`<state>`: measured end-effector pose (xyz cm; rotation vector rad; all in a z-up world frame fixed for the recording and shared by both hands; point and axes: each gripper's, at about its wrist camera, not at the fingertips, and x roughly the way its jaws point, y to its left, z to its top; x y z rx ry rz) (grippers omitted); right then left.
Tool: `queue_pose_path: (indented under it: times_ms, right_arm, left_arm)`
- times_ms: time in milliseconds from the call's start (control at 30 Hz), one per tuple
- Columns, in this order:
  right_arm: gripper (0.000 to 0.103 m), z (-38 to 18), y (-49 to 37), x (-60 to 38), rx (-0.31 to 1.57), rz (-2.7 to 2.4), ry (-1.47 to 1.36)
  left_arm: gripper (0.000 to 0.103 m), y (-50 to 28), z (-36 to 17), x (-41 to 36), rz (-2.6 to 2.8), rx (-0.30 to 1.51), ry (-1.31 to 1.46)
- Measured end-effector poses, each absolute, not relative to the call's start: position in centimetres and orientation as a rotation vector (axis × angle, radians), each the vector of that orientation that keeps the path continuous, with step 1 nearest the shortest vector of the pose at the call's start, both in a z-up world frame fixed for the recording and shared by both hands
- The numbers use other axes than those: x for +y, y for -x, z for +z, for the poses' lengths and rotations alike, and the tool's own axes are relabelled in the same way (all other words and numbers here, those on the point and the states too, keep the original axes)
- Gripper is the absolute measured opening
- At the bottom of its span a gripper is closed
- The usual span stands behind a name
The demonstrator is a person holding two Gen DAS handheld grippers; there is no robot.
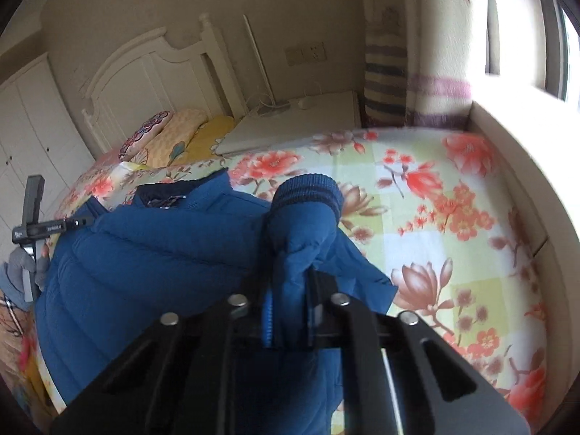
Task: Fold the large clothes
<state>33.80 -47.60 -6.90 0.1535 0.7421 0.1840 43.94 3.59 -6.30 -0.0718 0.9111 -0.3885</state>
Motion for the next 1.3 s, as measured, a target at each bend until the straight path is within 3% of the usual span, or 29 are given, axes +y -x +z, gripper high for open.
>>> queue_pose_path:
  times_ms: [267, 367, 467, 500, 533, 567, 633, 667, 700, 800, 933, 1167, 1300]
  right_arm:
    - [0.007, 4.5, -34.2, -44.5, 0.545, 0.197, -0.125]
    - [0.007, 3.5, -38.4, -44.5, 0.600, 0.123, -0.197]
    - [0.008, -1.5, -42.1, -44.2, 0.721, 0.035, -0.221]
    - [0.015, -3.6, -42.8, -44.1, 0.767, 0.004, -0.213]
    - [0.031, -5.9, -43.4, -43.9, 0.819, -0.019, -0.196]
    - [0.040, -8.6, -44.1, -43.7, 0.894, -0.017, -0.187]
    - [0.045, -10.4, -43.8, -44.5, 0.912, 0.003, -0.260]
    - [0.056, -10.0, -43.2, -45.2, 0.883, 0.014, -0.306]
    - [0.072, -9.4, -42.6, -46.1, 0.859, 0.041, -0.356]
    - [0.076, -6.6, -39.1, -48.2, 0.787, 0.106, -0.408]
    - [0.083, -4.1, -30.9, -49.6, 0.728, 0.180, -0.250]
    - [0.083, -8.1, -20.0, -49.2, 0.795, 0.284, -0.158]
    - [0.083, -10.5, -17.9, -46.9, 0.816, 0.317, -0.131]
  left_arm:
    - [0.016, -42.3, 2.8, 7.8, -0.349, 0.753, 0.166]
    - [0.017, -45.4, 1.9, 6.7, -0.304, 0.785, 0.161]
    - [0.017, -48.6, -3.7, 5.0, -0.238, 0.895, 0.112]
    - [0.019, -49.1, -5.9, 4.6, -0.228, 0.929, 0.105]
    - [0.036, -49.6, -8.7, 4.5, -0.215, 0.977, 0.099]
    - [0.045, -49.8, -10.9, 5.1, -0.211, 1.020, 0.143]
    - [0.064, -49.6, -11.4, 7.1, -0.235, 0.997, 0.289]
    - [0.073, -49.2, -11.0, 8.7, -0.237, 0.972, 0.366]
    - [0.090, -48.8, -10.4, 9.7, -0.239, 0.954, 0.400]
    - [0.092, -45.4, -7.4, 13.3, -0.331, 0.846, 0.453]
    - [0.094, -37.8, -5.7, 16.6, -0.378, 0.791, 0.318]
    - [0.094, -26.1, -9.2, 15.0, -0.475, 0.852, 0.119]
    - [0.096, -24.5, -11.3, 12.8, -0.502, 0.873, 0.055]
